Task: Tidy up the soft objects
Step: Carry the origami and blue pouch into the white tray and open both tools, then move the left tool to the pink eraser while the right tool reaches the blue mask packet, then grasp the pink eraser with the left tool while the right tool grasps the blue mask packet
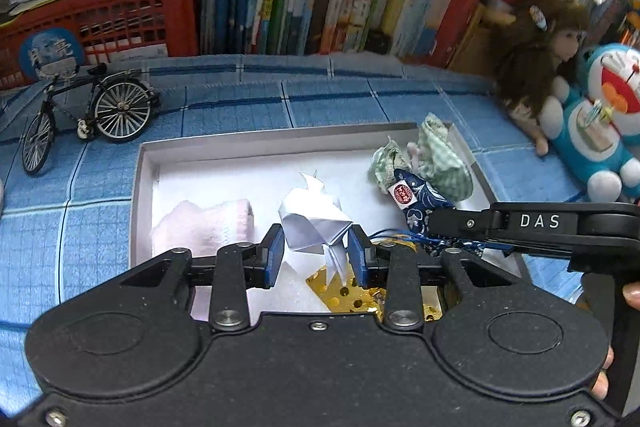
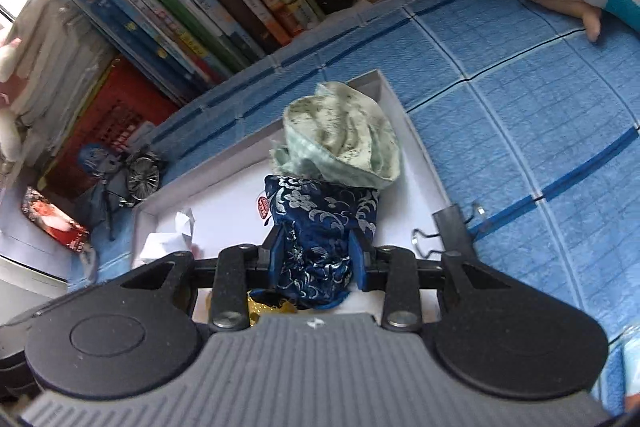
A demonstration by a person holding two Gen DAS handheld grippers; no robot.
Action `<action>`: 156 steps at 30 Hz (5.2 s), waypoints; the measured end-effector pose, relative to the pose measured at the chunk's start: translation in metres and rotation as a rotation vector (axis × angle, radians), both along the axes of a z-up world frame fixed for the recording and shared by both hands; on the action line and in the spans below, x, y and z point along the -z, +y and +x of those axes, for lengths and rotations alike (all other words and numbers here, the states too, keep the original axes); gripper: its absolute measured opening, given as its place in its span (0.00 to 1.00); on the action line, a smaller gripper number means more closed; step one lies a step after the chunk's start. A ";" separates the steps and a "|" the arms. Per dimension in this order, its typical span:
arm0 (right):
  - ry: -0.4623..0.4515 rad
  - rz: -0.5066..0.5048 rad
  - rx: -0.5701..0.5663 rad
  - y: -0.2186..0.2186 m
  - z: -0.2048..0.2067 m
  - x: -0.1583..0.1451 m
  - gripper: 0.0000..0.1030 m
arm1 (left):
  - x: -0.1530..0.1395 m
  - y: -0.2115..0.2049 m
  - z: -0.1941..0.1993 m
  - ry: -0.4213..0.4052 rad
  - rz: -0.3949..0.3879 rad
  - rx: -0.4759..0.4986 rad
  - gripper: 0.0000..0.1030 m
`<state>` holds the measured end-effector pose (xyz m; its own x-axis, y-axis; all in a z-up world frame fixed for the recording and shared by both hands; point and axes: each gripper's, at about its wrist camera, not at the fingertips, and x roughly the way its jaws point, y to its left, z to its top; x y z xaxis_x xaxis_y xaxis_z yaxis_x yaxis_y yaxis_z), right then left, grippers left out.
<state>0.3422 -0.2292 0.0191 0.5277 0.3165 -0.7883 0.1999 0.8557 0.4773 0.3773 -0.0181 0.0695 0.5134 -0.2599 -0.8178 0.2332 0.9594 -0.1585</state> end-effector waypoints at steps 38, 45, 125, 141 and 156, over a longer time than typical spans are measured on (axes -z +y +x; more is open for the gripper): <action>-0.169 -0.056 -0.095 -0.003 -0.057 -0.061 0.67 | -0.048 -0.024 -0.070 -0.049 0.063 0.080 0.52; -0.265 -0.079 -0.116 -0.017 -0.103 -0.086 0.71 | -0.070 -0.030 -0.126 -0.100 0.022 0.112 0.53; -0.468 -0.567 0.117 -0.083 -0.235 0.031 0.88 | 0.077 0.000 -0.333 -0.425 0.002 -0.215 0.51; -0.432 -0.573 0.091 -0.081 -0.221 0.042 0.88 | 0.081 -0.001 -0.324 -0.408 0.026 -0.227 0.49; -0.413 -0.550 0.072 -0.082 -0.217 0.046 0.85 | 0.083 0.001 -0.320 -0.414 0.039 -0.227 0.43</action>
